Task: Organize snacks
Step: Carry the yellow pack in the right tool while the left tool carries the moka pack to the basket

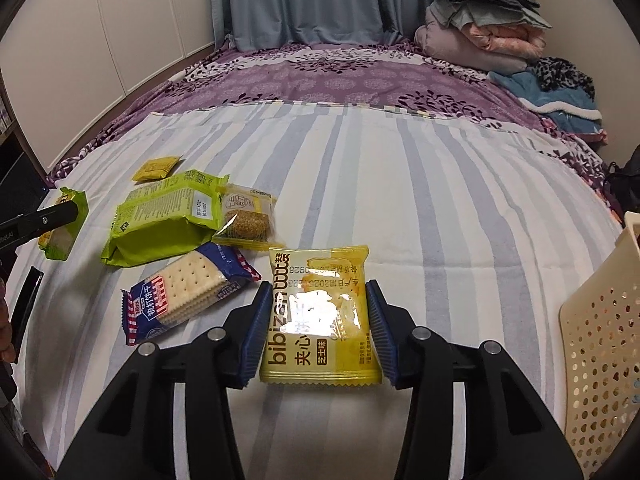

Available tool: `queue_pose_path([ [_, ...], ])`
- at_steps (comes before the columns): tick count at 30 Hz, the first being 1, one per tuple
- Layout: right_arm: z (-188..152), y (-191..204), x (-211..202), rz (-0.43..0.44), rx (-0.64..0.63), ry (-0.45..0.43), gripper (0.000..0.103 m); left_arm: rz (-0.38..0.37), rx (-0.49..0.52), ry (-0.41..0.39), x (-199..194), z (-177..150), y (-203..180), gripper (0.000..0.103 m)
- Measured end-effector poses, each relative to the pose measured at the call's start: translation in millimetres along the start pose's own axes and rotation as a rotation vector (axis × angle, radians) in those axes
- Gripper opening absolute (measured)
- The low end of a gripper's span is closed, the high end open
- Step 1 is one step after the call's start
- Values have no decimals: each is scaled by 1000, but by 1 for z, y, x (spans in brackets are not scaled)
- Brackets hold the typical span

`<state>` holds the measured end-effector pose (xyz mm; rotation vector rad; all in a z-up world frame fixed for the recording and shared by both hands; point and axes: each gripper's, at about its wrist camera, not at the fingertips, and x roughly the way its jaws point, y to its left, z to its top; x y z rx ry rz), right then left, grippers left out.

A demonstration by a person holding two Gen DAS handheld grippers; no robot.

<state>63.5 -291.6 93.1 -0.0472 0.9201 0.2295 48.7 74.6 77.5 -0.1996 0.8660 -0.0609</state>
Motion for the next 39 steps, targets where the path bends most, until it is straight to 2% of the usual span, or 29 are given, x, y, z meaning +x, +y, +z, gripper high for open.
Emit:
queue_pose_path([
  [15, 0, -22, -56, -23, 49, -107, 47, -64, 108, -34, -34, -4, -57, 58],
  [39, -24, -97, -123, -120, 186, -236, 47, -172, 273, -49, -60, -12, -159, 58],
])
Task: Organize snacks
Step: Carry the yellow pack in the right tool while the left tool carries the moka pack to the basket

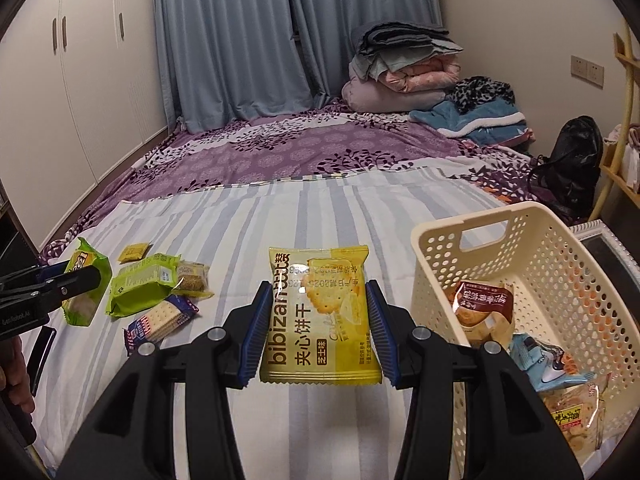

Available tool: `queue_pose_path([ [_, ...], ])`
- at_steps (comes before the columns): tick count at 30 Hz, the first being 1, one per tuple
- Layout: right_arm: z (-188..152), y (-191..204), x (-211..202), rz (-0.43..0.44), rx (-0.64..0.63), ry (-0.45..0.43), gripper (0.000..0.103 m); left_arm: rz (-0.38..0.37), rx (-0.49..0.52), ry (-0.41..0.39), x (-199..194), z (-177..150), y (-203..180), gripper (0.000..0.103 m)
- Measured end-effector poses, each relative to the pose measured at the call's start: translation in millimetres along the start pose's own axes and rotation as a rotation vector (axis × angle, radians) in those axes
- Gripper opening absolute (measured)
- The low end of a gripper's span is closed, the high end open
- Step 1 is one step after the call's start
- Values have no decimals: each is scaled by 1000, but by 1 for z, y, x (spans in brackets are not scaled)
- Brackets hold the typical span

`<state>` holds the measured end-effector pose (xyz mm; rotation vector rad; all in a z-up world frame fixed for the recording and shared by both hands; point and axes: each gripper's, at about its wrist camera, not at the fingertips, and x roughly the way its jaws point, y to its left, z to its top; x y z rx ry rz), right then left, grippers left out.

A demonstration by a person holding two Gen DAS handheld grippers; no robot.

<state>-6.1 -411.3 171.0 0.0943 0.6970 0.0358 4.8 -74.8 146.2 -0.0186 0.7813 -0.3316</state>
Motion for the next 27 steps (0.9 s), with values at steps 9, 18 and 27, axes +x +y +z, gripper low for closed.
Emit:
queue_pose_path([
  [9, -4, -47, -19, -66, 66, -27, 47, -40, 69, 0, 4, 10, -41, 58],
  [18, -16, -88, -35, -125, 130, -33, 47, -87, 143, -1, 11, 21, -86, 58],
  [27, -30, -121, -50, -163, 188, -26, 47, -142, 220, -6, 16, 31, -134, 58],
])
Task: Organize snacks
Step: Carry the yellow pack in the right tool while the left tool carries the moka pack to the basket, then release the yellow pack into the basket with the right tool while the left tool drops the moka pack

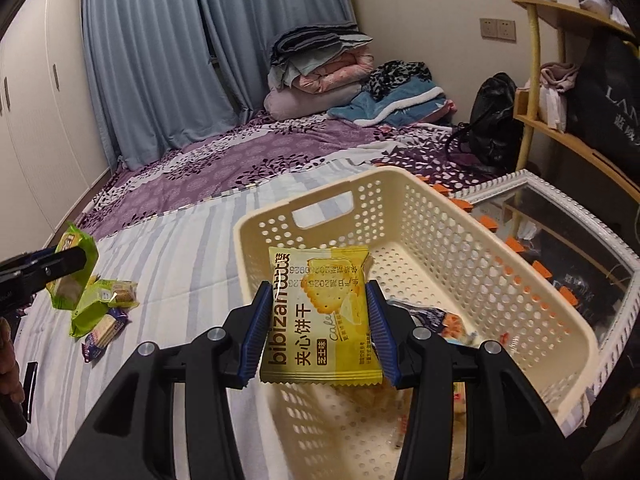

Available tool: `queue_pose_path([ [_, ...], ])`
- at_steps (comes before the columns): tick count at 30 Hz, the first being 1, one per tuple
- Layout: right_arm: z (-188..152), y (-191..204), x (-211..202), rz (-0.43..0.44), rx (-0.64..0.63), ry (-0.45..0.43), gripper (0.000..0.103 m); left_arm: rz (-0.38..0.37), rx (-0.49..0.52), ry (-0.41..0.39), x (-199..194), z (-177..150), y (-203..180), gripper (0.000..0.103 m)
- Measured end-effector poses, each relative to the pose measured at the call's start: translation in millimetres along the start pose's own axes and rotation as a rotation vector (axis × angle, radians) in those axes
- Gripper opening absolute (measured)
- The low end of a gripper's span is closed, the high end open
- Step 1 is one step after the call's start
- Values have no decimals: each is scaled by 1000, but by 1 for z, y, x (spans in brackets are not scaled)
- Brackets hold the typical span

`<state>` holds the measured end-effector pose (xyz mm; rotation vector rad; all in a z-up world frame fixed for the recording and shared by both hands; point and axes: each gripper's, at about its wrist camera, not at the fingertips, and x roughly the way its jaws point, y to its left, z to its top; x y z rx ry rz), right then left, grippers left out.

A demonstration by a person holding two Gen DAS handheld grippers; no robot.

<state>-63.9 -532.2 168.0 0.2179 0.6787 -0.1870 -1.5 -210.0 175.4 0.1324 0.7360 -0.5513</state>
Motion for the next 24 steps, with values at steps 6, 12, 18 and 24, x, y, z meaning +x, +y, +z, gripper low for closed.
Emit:
queue_pose_path([
  [6, -3, -28, -8, -48, 61, 3, 67, -52, 57, -11, 8, 17, -35, 58],
  [12, -3, -46, -16, -89, 87, -18, 73, -103, 111, -19, 15, 30, -68, 58],
  [18, -5, -56, -20, -105, 100, -24, 73, -147, 145, -21, 25, 44, -98, 58],
  [24, -7, -64, -23, -121, 106, -28, 73, -193, 180, -17, 39, 54, -127, 58],
])
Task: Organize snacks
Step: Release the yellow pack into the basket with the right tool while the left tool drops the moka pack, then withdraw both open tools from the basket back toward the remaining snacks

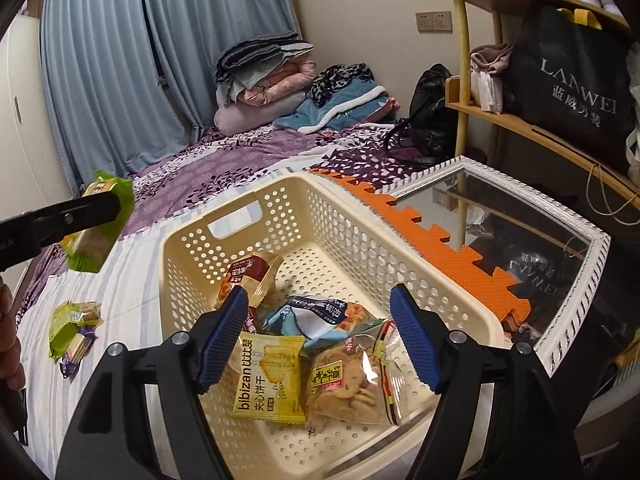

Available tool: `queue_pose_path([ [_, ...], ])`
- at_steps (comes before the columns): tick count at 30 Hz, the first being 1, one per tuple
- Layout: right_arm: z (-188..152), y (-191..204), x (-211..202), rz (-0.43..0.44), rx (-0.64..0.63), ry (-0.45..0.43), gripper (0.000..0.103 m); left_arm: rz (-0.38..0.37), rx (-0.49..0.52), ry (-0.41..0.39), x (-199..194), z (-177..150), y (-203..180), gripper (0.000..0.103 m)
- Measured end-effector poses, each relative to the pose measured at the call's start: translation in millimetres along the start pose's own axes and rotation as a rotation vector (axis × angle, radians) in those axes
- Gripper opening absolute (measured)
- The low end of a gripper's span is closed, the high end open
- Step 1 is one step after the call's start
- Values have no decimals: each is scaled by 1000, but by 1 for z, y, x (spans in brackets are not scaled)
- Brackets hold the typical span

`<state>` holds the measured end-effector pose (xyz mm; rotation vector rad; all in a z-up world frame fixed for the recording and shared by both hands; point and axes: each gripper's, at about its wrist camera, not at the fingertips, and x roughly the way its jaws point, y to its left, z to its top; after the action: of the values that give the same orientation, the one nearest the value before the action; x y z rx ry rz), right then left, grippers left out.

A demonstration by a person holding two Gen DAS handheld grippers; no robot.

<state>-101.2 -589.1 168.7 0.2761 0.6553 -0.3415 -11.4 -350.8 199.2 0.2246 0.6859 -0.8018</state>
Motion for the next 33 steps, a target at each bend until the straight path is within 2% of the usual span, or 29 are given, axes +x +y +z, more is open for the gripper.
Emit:
queue_pose_path([
  [7, -2, -10, -2, -25, 21, 1, 74, -74, 36, -2, 20, 9, -25, 58],
  [9, -3, -12, -3, -27, 22, 2, 74, -92, 49, 4, 25, 9, -31, 61],
  [11, -3, -12, -4, -29, 21, 1, 74, -86, 52, 3, 26, 7, -33, 76],
  [12, -3, -12, -4, -30, 21, 0, 74, -77, 50, -4, 24, 6, -32, 79],
  [14, -2, -12, -4, -30, 24, -2, 77, -54, 40, -5, 23, 5, -30, 91],
  [16, -2, -11, -4, -32, 24, -7, 80, -28, 25, -5, 21, 3, -25, 97],
  [23, -2, -5, -3, -27, 14, -8, 83, 26, -20, 7, 16, -2, -5, 100],
  [33, 0, 1, -7, -40, 1, -13, 84, 41, -26, 14, 13, -7, 2, 100],
])
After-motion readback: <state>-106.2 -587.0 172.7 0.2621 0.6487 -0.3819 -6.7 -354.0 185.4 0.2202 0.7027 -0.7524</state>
